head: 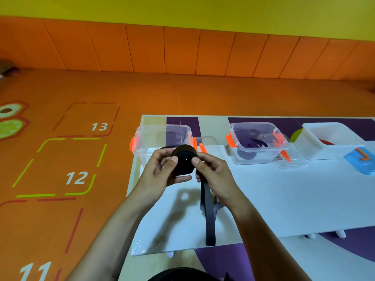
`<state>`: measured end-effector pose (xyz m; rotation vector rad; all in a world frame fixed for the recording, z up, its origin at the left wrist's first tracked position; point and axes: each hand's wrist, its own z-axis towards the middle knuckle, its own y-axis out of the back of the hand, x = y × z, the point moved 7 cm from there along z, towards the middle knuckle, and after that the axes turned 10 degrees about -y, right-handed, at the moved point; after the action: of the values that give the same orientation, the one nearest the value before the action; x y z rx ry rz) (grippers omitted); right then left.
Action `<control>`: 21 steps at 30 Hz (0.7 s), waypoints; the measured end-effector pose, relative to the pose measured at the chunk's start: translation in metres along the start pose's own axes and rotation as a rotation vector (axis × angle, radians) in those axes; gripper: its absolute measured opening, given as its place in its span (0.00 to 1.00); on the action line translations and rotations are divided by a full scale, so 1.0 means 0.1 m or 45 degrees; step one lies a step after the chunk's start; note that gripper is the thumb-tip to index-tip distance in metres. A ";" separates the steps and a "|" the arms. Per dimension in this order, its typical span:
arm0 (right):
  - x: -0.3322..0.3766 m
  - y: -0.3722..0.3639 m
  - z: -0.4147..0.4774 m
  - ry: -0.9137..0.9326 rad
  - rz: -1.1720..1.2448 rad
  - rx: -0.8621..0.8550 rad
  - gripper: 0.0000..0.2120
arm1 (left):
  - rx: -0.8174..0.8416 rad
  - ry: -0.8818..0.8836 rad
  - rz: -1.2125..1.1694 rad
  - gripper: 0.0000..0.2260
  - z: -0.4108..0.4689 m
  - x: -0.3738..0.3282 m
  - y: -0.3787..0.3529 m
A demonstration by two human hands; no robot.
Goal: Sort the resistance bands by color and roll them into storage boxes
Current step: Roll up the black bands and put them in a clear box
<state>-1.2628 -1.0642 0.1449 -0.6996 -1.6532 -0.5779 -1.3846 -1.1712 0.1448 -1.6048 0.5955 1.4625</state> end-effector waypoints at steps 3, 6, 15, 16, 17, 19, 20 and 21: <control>0.01 0.01 0.03 0.001 -0.194 -0.019 0.08 | 0.077 0.075 0.248 0.04 0.02 -0.01 0.02; 0.09 0.06 0.02 0.012 -0.376 0.051 0.06 | 0.196 0.029 0.731 0.06 0.04 -0.12 0.12; 0.14 -0.06 0.08 0.002 -0.406 0.232 0.08 | 0.344 -0.155 0.740 0.08 0.06 -0.24 0.06; 0.10 -0.05 0.10 -0.014 -0.378 0.219 0.09 | 0.324 -0.154 0.695 0.08 0.04 -0.22 0.06; 0.06 -0.05 0.12 -0.024 -0.328 0.209 0.10 | 0.300 -0.154 0.645 0.08 0.04 -0.21 0.05; 0.00 -0.08 0.14 -0.026 -0.229 0.187 0.15 | 0.228 -0.150 0.532 0.08 0.06 -0.20 0.04; -0.02 -0.10 0.15 -0.018 -0.191 0.166 0.16 | 0.181 -0.144 0.460 0.07 0.08 -0.20 0.05; -0.03 -0.12 0.15 -0.006 -0.148 0.146 0.17 | 0.138 -0.141 0.388 0.07 0.11 -0.20 0.05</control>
<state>-1.2814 -1.0624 0.1391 -0.5245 -1.7250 -0.5598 -1.3990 -1.1689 0.1635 -1.3827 0.8684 1.6972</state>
